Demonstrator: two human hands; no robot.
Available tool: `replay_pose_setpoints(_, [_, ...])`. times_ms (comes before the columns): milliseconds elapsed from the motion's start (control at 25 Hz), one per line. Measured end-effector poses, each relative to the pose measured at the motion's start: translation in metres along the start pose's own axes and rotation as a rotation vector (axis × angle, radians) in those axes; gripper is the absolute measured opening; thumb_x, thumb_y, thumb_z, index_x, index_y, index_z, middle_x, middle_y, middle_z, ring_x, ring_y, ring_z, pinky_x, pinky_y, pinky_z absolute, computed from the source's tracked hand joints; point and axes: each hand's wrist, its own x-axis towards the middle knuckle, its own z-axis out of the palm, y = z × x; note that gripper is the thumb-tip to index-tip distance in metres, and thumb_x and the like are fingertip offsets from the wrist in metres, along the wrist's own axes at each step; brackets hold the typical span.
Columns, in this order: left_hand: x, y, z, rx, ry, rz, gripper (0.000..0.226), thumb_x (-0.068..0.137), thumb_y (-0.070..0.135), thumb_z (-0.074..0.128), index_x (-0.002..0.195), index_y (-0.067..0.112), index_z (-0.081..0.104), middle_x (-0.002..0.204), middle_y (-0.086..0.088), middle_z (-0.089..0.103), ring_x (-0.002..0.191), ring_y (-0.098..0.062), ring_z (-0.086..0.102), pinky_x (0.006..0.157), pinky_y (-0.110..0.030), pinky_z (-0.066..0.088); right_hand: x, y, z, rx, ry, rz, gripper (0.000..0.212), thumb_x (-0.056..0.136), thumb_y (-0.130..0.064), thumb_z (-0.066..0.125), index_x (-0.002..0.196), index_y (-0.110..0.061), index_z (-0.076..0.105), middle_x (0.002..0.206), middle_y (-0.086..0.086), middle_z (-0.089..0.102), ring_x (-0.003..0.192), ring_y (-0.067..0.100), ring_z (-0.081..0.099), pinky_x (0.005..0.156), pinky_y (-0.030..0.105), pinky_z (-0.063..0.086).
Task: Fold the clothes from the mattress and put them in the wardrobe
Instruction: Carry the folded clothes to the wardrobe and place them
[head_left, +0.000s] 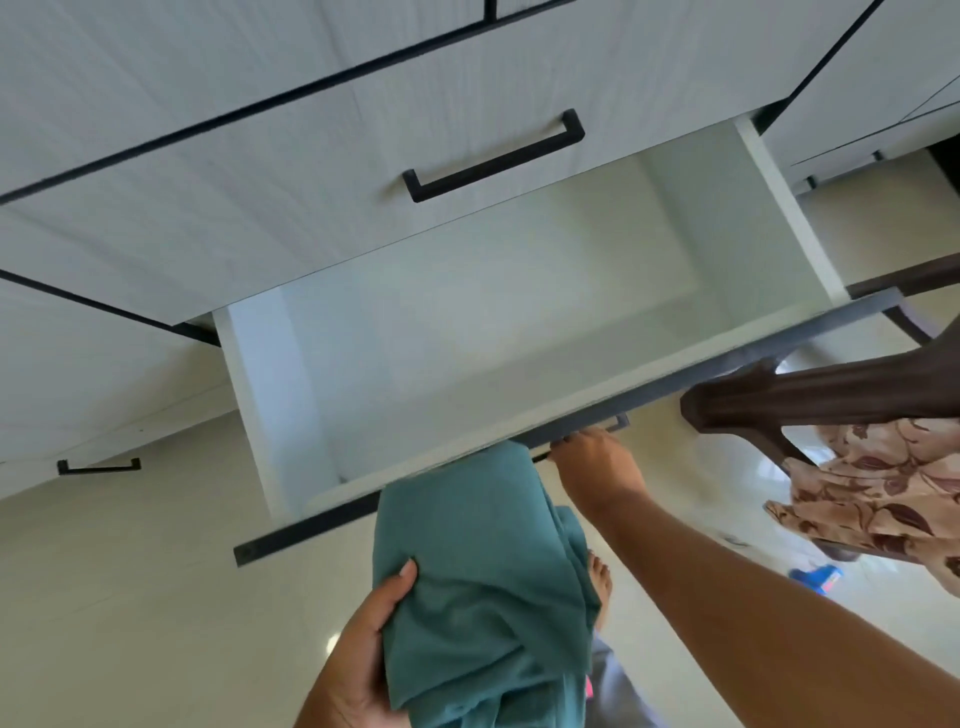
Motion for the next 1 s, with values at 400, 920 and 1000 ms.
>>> replay_pose_setpoints(400, [-0.034,-0.004,-0.008,-0.033,-0.047,0.147,0.056,0.067,0.034,0.088,0.113,0.004,0.078,0.12,-0.027,0.071,0.094,-0.044,0.074,0.079,-0.059,0.061,-0.077,-0.03,-0.031,0.075,0.359,-0.298,0.044,0.093,-0.036,0.051,0.129,-0.014,0.064,0.132,0.009,0.062,0.122,0.029,0.056,0.106,0.043,0.047])
replay_pose_setpoints(920, [-0.023,0.038,-0.008,0.052,0.06,0.225,0.05,0.093,0.04,0.065,0.133,0.01,0.066,0.13,-0.022,0.068,0.116,-0.044,0.067,0.103,-0.061,0.049,-0.098,-0.031,-0.036,-0.097,-0.301,-0.203,0.041,0.106,-0.05,0.04,0.116,-0.023,0.069,0.114,0.006,0.071,0.11,0.029,0.068,0.087,0.034,0.05])
replay_pose_setpoints(1000, [-0.018,0.038,-0.009,0.064,0.072,0.204,0.051,0.092,0.04,0.066,0.133,0.009,0.065,0.13,-0.022,0.068,0.118,-0.044,0.066,0.105,-0.062,0.047,-0.109,-0.029,-0.031,-0.117,-0.354,-0.238,0.039,0.107,-0.046,0.042,0.12,-0.02,0.068,0.118,0.008,0.07,0.112,0.029,0.067,0.09,0.035,0.05])
